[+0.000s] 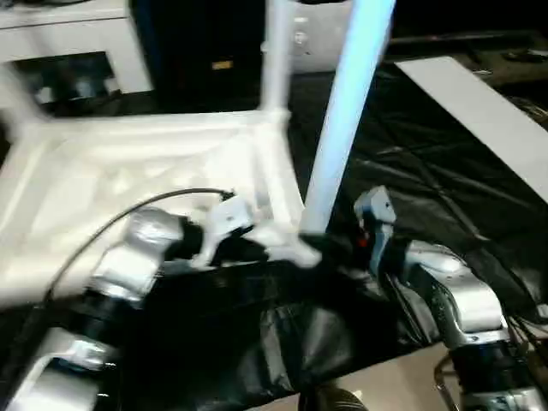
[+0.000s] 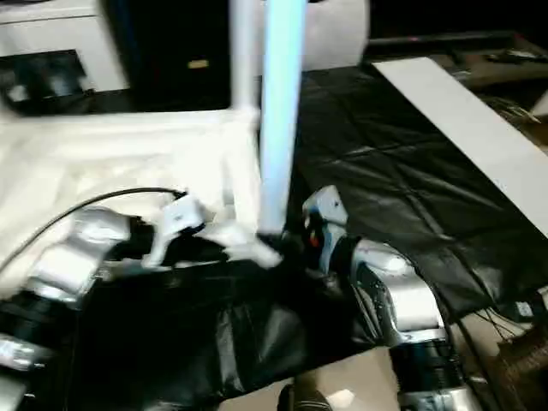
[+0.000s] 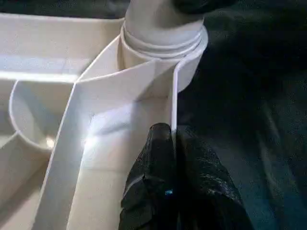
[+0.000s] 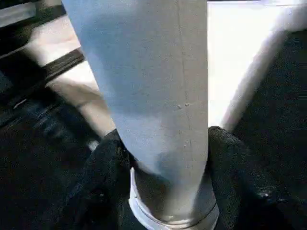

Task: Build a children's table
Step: Rotate leg to tighten

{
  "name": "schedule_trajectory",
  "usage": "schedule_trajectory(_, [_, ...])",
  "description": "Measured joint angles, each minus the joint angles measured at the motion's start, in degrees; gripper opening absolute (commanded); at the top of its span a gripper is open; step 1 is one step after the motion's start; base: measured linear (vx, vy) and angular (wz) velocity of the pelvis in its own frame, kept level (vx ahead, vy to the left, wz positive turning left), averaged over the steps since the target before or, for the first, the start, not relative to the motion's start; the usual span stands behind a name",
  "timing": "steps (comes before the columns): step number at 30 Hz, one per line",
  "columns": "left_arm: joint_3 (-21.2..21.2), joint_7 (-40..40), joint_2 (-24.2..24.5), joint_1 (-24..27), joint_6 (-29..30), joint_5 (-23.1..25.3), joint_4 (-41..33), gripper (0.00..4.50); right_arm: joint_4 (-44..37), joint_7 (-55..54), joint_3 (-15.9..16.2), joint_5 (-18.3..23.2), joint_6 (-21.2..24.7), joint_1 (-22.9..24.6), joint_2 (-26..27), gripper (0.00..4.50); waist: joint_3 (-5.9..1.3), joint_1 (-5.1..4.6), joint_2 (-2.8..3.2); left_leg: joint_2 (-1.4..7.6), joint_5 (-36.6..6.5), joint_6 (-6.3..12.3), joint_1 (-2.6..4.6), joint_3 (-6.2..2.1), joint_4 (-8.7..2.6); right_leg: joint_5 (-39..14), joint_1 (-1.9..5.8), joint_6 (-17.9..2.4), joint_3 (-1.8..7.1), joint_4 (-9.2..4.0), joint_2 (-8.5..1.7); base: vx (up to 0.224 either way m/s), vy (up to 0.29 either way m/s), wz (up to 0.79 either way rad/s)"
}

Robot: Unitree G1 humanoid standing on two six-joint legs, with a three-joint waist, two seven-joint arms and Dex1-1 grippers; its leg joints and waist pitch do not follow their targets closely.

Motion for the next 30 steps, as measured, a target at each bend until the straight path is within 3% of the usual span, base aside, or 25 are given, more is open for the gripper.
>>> schedule_trajectory(4, [2.0, 11.3, -7.2, -2.7, 4.9, 2.7, 3.1, 0.0, 2.9, -16.4, -2.8, -4.5, 1.2, -3.7, 8.9, 2.02, 0.0, -0.44, 0.04, -0.1, 0.0, 0.0, 0.09, 0.0, 0.04, 0.0, -0.01, 0.0, 0.12, -0.14, -0.01, 0.0, 0.0, 0.0])
schedule_trajectory(7, [2.8, 18.0, -11.7, -3.6, 8.1, 4.1, 3.6, 0.0, 5.3, -24.2, -4.6, -6.5, 1.1, -6.2, 12.5, 2.02, -0.05, -0.77, 0.17, -0.15, 0.0, 0.02, 0.03, 0.0, -0.01, 0.0, 0.03, 0.0, 0.15, -0.57, -0.03, 0.0, 0.0, 0.0])
schedule_trajectory(8, [2.9, 19.0, -12.5, -3.6, 8.6, 4.1, 3.5, 0.0, 5.5, -25.0, -4.8, -6.5, 1.1, -6.3, 12.6, 2.72, -0.09, -0.83, 0.23, -0.17, 0.0, 0.03, 0.0, 0.0, -0.12, 0.0, 0.07, 0.0, 0.14, -0.77, -0.03, 0.0, 0.0, 0.0])
schedule_trajectory(16, [0.7, 18.9, -11.3, -3.3, 7.4, 4.9, 1.6, 0.0, 5.0, -23.4, -4.8, -6.5, -3.8, -4.3, 12.8, 3.23, -0.1, -0.38, 0.25, -0.33, 0.1, 0.19, -0.18, 0.02, -0.62, 1.1, -0.17, 0.1, 0.26, -1.04, -0.04, 0.0, 0.0, 0.0])
schedule_trajectory(24, [-0.8, 10.7, -3.4, -0.8, 3.0, 3.0, -3.3, 0.0, 0.0, -6.0, -1.3, -1.5, -6.3, 1.0, 2.4, 4.08, -0.08, 0.3, 0.22, -0.09, 0.3, 0.35, -0.37, 0.02, -1.24, 1.2, -0.58, 0.0, -0.02, -0.97, 0.16, 0.034, -0.013, 0.0])
schedule_trajectory(30, [-0.3, 5.8, 2.0, 0.5, -0.6, 1.2, -4.4, 0.0, -2.8, 7.8, 1.6, 1.7, -7.6, 5.3, -6.7, 4.4, -0.06, 0.64, 0.21, 0.01, 0.3, 0.41, -0.65, 0.02, -1.16, 1.1, -0.83, -0.2, -0.16, -0.89, 0.19, 0.0, 0.0, 0.0])
